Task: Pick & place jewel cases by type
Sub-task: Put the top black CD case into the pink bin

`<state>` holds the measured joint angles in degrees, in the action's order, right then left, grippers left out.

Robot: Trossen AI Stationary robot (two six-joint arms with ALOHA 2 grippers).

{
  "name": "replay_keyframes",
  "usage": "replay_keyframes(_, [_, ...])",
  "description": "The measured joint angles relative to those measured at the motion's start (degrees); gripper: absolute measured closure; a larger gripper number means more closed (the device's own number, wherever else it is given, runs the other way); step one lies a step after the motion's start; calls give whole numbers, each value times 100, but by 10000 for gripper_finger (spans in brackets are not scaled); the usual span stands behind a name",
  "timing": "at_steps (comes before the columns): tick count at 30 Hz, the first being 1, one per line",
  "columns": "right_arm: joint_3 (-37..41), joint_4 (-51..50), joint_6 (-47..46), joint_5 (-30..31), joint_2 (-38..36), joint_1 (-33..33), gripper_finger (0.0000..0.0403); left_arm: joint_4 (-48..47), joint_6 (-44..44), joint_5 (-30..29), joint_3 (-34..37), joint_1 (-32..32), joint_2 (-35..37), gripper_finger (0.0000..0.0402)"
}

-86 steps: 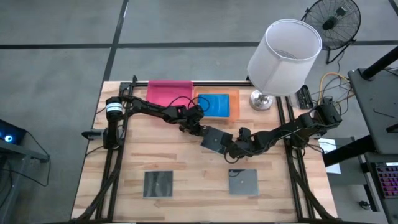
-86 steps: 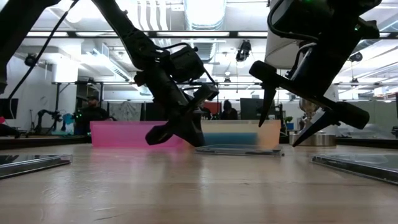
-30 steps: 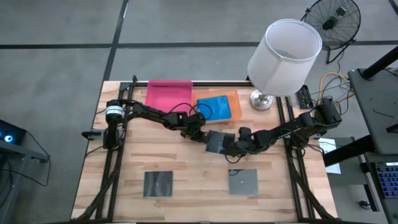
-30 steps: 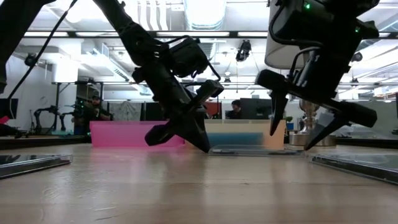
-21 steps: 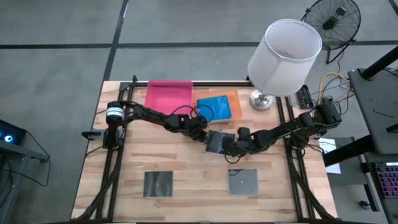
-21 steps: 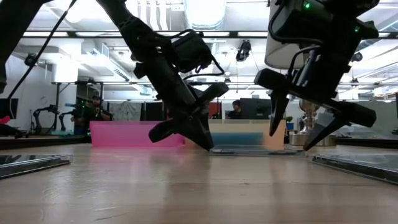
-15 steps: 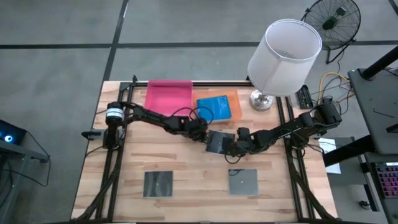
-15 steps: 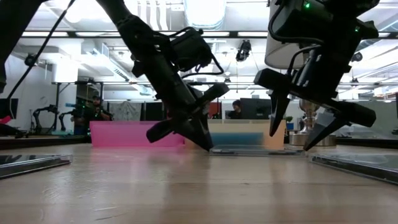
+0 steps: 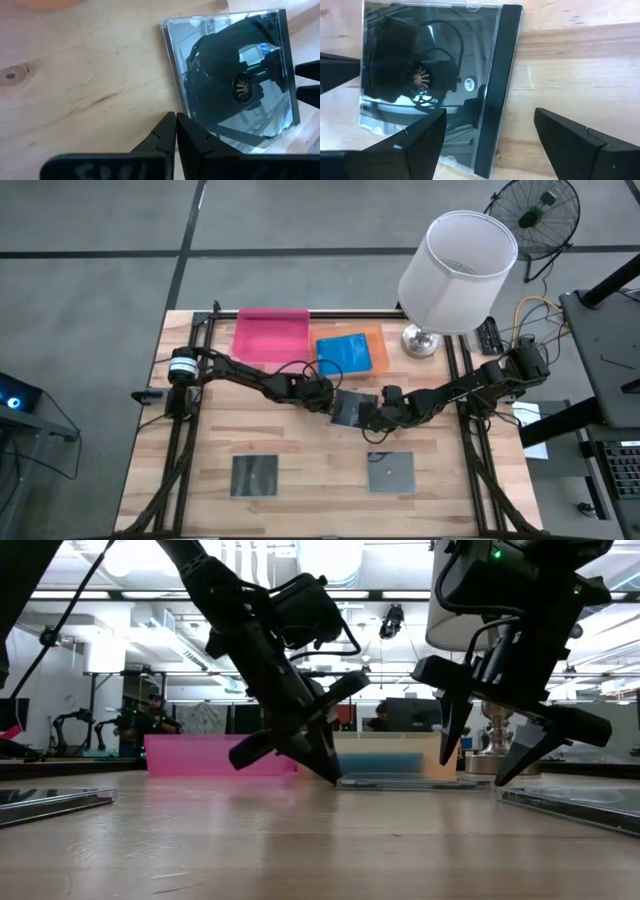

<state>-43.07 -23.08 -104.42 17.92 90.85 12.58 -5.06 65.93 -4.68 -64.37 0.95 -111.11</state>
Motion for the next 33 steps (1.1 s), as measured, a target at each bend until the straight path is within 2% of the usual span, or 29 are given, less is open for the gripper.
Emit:
replay_keyframes(8, [148,912,262,47,153,-23,106,57,-36,64,-1,0,-9,401])
replay_keyframes(20, [125,906,580,358,-31,-33,106,47,-160,99,-1,7,-9,401])
replay_keyframes(33, [28,905,629,364,-70,-11,106,13,-287,117,-1,7,-9,401])
